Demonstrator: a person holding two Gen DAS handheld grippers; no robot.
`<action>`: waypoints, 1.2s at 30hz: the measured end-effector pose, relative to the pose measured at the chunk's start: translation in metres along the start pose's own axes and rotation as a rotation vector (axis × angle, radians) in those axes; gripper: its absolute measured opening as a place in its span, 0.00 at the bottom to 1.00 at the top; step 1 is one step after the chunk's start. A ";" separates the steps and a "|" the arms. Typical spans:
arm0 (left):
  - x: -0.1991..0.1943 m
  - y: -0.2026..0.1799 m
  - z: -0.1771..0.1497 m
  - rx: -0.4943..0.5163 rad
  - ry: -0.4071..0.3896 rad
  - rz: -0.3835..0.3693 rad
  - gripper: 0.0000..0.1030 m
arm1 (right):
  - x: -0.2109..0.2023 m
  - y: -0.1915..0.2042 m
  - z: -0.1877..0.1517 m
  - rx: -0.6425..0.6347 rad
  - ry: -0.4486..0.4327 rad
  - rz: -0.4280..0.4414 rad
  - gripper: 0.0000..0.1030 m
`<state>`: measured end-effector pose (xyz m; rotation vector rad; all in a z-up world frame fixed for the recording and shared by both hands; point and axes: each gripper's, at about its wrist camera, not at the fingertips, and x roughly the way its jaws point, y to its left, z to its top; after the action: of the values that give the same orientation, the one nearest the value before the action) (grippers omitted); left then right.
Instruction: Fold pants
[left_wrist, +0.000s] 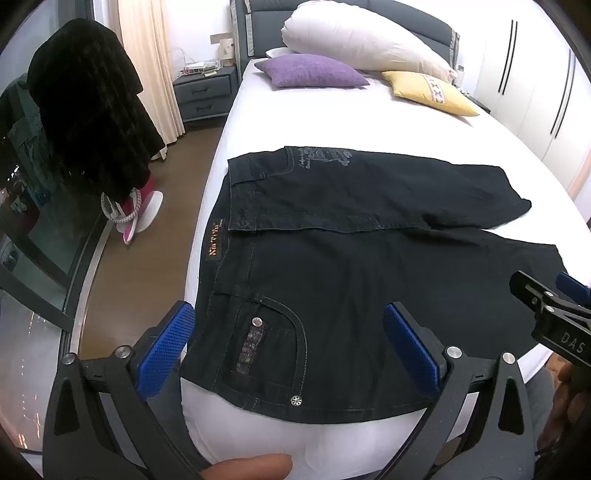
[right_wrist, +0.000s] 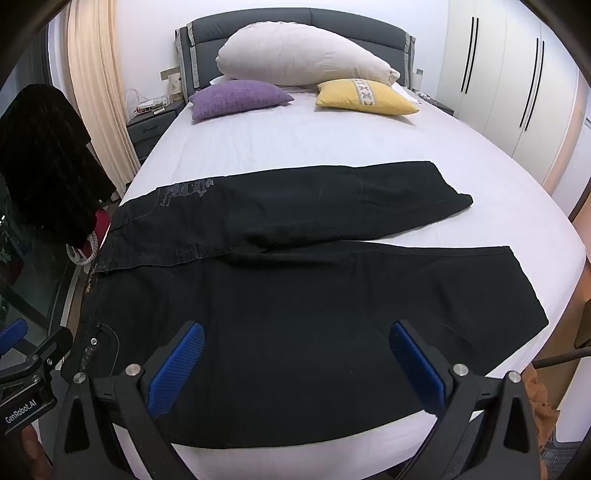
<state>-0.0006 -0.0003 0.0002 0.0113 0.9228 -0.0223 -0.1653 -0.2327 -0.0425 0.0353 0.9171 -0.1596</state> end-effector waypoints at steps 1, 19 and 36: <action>-0.001 -0.002 -0.002 0.004 -0.001 0.002 1.00 | 0.000 0.000 0.000 0.000 -0.001 0.001 1.00; 0.003 -0.002 -0.003 0.001 0.012 -0.003 1.00 | 0.002 -0.003 -0.002 -0.003 0.003 0.002 1.00; 0.004 -0.002 -0.004 0.001 0.014 -0.004 1.00 | 0.005 0.003 -0.006 -0.006 0.009 0.006 1.00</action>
<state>-0.0018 -0.0020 -0.0053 0.0107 0.9368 -0.0260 -0.1669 -0.2295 -0.0501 0.0328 0.9261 -0.1509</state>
